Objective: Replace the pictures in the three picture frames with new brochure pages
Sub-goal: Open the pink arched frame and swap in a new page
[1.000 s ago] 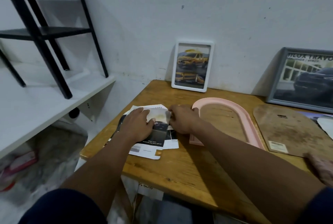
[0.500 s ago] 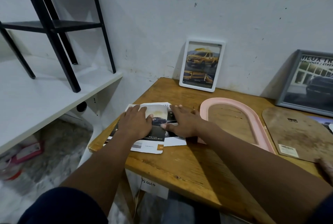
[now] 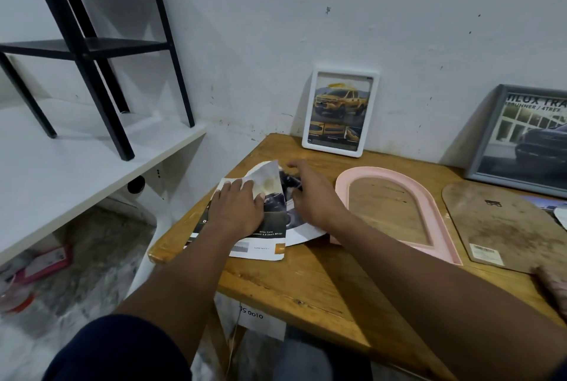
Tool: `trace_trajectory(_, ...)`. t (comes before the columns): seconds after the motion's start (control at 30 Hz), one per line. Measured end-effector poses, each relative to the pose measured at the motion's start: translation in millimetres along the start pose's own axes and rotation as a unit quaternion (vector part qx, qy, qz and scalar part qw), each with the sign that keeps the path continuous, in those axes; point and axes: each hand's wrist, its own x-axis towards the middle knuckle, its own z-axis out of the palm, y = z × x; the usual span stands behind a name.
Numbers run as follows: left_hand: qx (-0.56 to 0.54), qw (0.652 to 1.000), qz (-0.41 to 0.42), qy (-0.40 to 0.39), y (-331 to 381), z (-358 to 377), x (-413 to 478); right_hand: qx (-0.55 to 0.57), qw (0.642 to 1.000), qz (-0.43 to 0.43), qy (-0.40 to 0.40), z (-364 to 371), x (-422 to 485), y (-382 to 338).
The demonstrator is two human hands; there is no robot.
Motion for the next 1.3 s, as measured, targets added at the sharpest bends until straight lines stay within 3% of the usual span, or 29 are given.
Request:
trace_trajectory(0.17,-0.034,0.999,0.018,-0.028,30,-4,6,0.009,0.998,0.034,0.059,-51,10,11)
trace_trajectory(0.3,-0.046,0.997,0.026,-0.059,54,-11,11,-0.035,0.992,0.080,0.092,-109,-2,62)
trace_trajectory(0.43,-0.052,0.996,0.061,-0.036,90,-16,15,-0.061,0.982,0.133,0.120,-141,-29,113)
trace_trajectory(0.63,-0.139,0.974,0.148,-0.101,159,-1,8,-0.152,0.972,0.144,0.102,-140,-57,152)
trace_trajectory(0.77,-0.093,0.970,0.197,-0.104,171,16,6,-0.273,0.948,0.144,0.080,-130,-69,156)
trace_trajectory(0.97,-0.124,0.975,0.163,-0.091,166,21,9,-0.271,0.955,0.115,0.050,-116,-70,161)
trace_trajectory(1.3,-0.116,0.974,0.179,-0.076,164,25,12,-0.245,0.961,0.123,0.041,-107,-60,156)
